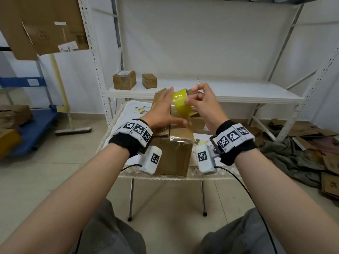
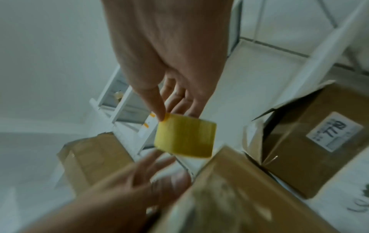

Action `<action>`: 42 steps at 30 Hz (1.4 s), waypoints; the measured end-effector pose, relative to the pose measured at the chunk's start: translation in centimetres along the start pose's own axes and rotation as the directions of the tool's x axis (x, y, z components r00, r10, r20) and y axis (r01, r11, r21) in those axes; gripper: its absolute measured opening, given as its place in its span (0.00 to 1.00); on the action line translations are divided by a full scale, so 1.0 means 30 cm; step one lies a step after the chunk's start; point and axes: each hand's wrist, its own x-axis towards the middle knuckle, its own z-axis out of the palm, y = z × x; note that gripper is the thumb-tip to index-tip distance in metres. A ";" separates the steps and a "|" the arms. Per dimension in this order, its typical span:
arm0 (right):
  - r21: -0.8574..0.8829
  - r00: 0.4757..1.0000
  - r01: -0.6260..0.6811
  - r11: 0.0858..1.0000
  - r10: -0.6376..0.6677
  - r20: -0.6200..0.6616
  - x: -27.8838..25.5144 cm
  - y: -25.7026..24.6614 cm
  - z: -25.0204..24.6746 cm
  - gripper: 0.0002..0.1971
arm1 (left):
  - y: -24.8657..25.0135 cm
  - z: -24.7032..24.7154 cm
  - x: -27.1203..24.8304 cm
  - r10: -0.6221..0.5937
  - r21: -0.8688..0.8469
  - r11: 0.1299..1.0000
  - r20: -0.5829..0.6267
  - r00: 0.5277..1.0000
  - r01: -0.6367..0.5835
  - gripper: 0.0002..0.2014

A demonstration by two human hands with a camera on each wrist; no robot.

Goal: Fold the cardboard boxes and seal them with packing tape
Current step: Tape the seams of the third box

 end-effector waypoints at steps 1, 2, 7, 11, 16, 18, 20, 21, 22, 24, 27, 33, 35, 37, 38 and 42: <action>-0.005 1.000 -0.004 1.000 0.004 0.019 -0.007 -0.003 0.013 0.16 | -0.006 0.001 0.007 0.028 -0.016 0.999 -0.066 0.997 -0.029 0.59; -0.001 1.000 -0.005 1.000 0.005 0.022 -0.012 -0.002 0.023 0.16 | -0.006 0.000 0.008 0.063 -0.020 0.998 -0.132 0.989 -0.066 0.54; 0.037 0.998 -0.038 0.999 0.036 0.052 -0.005 0.014 0.030 0.13 | -0.007 -0.002 -0.002 0.152 0.061 0.988 -0.342 0.927 -0.140 0.34; 0.058 0.995 -0.047 0.997 0.042 0.085 -0.009 0.022 0.028 0.10 | 0.009 0.004 -0.004 0.206 0.070 0.978 -0.418 0.885 -0.194 0.28; 0.073 0.993 -0.055 0.996 0.048 0.104 -0.006 0.044 0.017 0.07 | 0.025 0.019 -0.002 0.270 0.086 0.962 -0.449 0.851 -0.260 0.23; 0.072 0.992 -0.051 0.996 0.042 0.117 -0.005 0.052 0.011 0.07 | 0.023 0.018 0.000 0.281 0.072 0.957 -0.478 0.832 -0.281 0.18; 0.069 0.992 -0.046 0.997 0.037 0.120 -0.005 0.055 0.006 0.08 | 0.020 0.014 0.005 0.267 0.037 0.956 -0.515 0.815 -0.290 0.12; 0.064 0.992 -0.044 0.997 0.036 0.119 -0.004 0.054 0.005 0.08 | 0.018 0.010 0.008 0.251 0.018 0.958 -0.531 0.810 -0.286 0.09; 0.056 0.992 -0.043 0.997 0.036 0.117 -0.001 0.054 0.005 0.08 | 0.017 0.006 0.012 0.232 -0.001 0.961 -0.543 0.807 -0.277 0.07; 0.025 0.992 -0.043 0.999 0.039 0.117 0.006 0.053 0.007 0.08 | 0.015 -0.005 0.020 0.192 -0.047 0.964 -0.552 0.811 -0.260 0.04; -0.020 0.994 -0.042 0.999 0.044 0.099 0.011 0.052 0.011 0.10 | 0.012 -0.011 0.025 0.175 -0.048 0.969 -0.561 0.809 -0.243 0.02; -0.083 0.995 -0.022 0.996 0.029 0.091 0.001 0.043 0.018 0.14 | 0.004 0.001 0.030 0.194 0.057 0.979 -0.535 0.823 -0.194 0.02; -0.133 0.994 -0.011 0.991 0.026 0.105 0.001 0.038 0.019 0.12 | -0.002 0.000 0.038 0.178 0.059 0.983 -0.513 0.840 -0.172 0.02; -0.200 0.990 0.018 0.980 0.011 0.144 0.003 0.039 0.018 0.11 | -0.009 -0.002 0.045 0.147 0.047 0.989 -0.501 0.853 -0.142 0.02; -0.264 0.987 0.050 0.963 -0.007 0.161 0.006 0.044 0.017 0.11 | -0.012 -0.003 0.047 0.128 0.037 0.991 -0.500 0.857 -0.126 0.02; -0.416 0.964 0.168 0.894 -0.060 0.260 0.002 0.058 0.013 0.11 | -0.023 -0.002 0.046 0.082 0.000 0.996 -0.493 0.866 -0.094 0.02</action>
